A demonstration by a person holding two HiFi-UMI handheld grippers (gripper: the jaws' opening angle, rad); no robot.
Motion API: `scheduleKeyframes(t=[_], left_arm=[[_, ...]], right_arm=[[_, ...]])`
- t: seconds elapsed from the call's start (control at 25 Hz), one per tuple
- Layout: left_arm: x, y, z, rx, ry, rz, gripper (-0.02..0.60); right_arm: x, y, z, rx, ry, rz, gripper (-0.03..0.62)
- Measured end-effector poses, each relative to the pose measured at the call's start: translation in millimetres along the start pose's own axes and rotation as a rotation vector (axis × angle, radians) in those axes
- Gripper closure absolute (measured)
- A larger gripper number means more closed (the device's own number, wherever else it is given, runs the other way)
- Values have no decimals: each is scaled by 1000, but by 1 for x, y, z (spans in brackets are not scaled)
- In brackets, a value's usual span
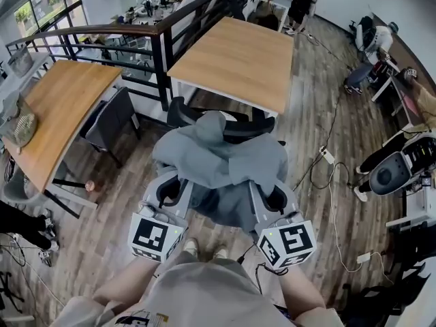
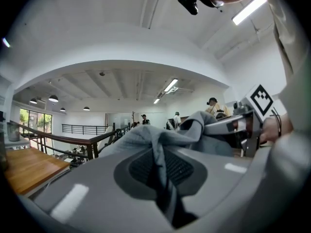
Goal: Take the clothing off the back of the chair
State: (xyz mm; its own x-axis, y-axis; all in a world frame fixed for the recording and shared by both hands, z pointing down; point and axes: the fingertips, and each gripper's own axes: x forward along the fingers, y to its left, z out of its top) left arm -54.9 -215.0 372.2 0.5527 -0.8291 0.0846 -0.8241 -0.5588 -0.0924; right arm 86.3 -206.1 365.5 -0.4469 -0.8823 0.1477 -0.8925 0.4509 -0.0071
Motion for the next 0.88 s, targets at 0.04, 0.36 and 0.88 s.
scheduleKeyframes(t=[0.04,0.36,0.88], left_arm=[[1,0,-5,-2,11,1,552],[6,1,-34,-3,39,23,552],[10,4,-35,-23,17,22,552]], right_arm=[[2,-1,-5,6,10,-4,525],[12,-4,-32,2,34,-30,523],[14,-5,-35,1,27,-45,523]])
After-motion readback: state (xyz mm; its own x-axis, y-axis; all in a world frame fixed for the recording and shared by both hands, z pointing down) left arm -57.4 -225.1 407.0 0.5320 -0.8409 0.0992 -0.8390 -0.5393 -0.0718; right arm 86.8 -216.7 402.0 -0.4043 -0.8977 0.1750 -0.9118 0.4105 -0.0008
